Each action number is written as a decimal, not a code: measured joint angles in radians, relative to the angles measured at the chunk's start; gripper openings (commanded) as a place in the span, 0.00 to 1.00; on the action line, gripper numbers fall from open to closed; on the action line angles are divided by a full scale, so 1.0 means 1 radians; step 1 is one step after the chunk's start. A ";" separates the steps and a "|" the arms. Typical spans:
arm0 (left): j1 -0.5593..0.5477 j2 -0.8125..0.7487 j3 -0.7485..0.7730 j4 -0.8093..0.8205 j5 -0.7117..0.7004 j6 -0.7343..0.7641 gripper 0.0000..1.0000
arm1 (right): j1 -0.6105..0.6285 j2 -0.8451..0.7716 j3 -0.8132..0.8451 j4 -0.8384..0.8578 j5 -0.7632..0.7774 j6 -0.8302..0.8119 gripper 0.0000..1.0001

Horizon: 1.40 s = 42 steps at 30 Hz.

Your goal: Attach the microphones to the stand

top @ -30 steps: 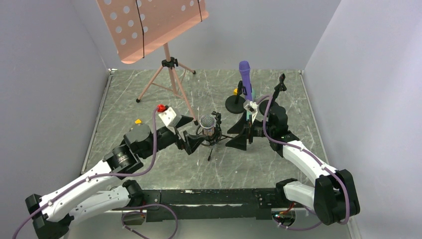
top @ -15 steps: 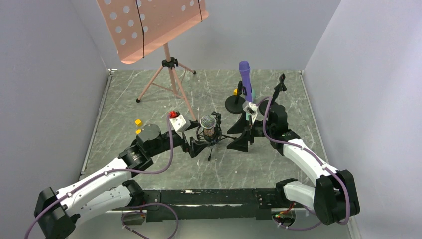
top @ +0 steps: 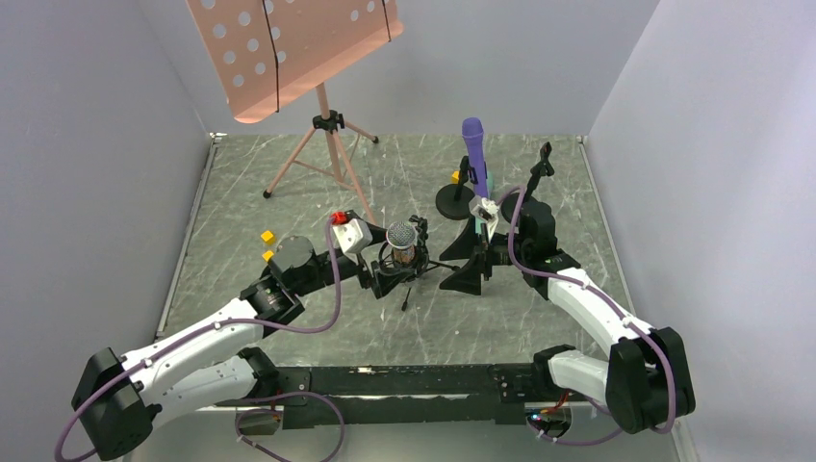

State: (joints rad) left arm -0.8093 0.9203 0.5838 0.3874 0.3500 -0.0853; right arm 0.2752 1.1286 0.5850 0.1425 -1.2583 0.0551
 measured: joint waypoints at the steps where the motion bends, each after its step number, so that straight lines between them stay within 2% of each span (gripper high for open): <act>1: 0.000 0.001 0.000 0.010 -0.001 0.000 0.91 | 0.000 0.001 0.000 0.000 -0.001 0.000 1.00; 9: 0.000 0.040 0.008 0.058 -0.008 0.018 0.81 | 0.000 0.010 0.004 -0.003 -0.007 0.000 1.00; 15: 0.000 0.053 0.010 0.064 -0.013 0.023 0.79 | 0.000 0.019 0.005 -0.005 -0.008 0.000 1.00; 17: 0.000 0.053 0.013 0.064 -0.016 0.023 0.74 | 0.000 0.021 0.005 -0.006 -0.008 0.000 1.00; 22: 0.000 0.053 0.026 0.065 -0.027 0.033 0.70 | 0.000 0.024 0.005 -0.008 -0.008 0.000 1.00; 24: 0.000 0.053 0.027 0.065 -0.031 0.034 0.64 | 0.000 0.024 0.005 -0.008 -0.008 0.000 1.00; 26: 0.000 0.053 0.027 0.066 -0.034 0.037 0.49 | 0.000 0.024 0.005 -0.008 -0.008 0.000 1.00; 29: -0.004 0.060 0.030 0.072 -0.030 0.037 0.39 | 0.000 0.024 0.005 -0.010 -0.008 0.000 1.00; 30: -0.005 0.063 0.033 0.071 -0.029 0.037 0.30 | 0.000 0.025 0.005 -0.011 -0.008 0.000 1.00; 31: -0.006 0.066 0.037 0.070 -0.027 0.039 0.17 | 0.000 0.025 0.005 -0.011 -0.009 0.000 1.00; 33: -0.005 0.072 0.046 0.065 -0.025 0.038 0.01 | 0.000 0.027 0.005 -0.011 -0.009 0.000 1.00; 42: -0.004 0.035 0.056 -0.006 -0.030 0.042 0.00 | 0.000 0.030 0.010 -0.023 -0.009 -0.003 1.00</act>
State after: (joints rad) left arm -0.8131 0.9550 0.6399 0.3817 0.3199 -0.0437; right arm 0.2752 1.1587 0.5953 0.1200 -1.2671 0.0521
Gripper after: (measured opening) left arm 0.455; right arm 0.993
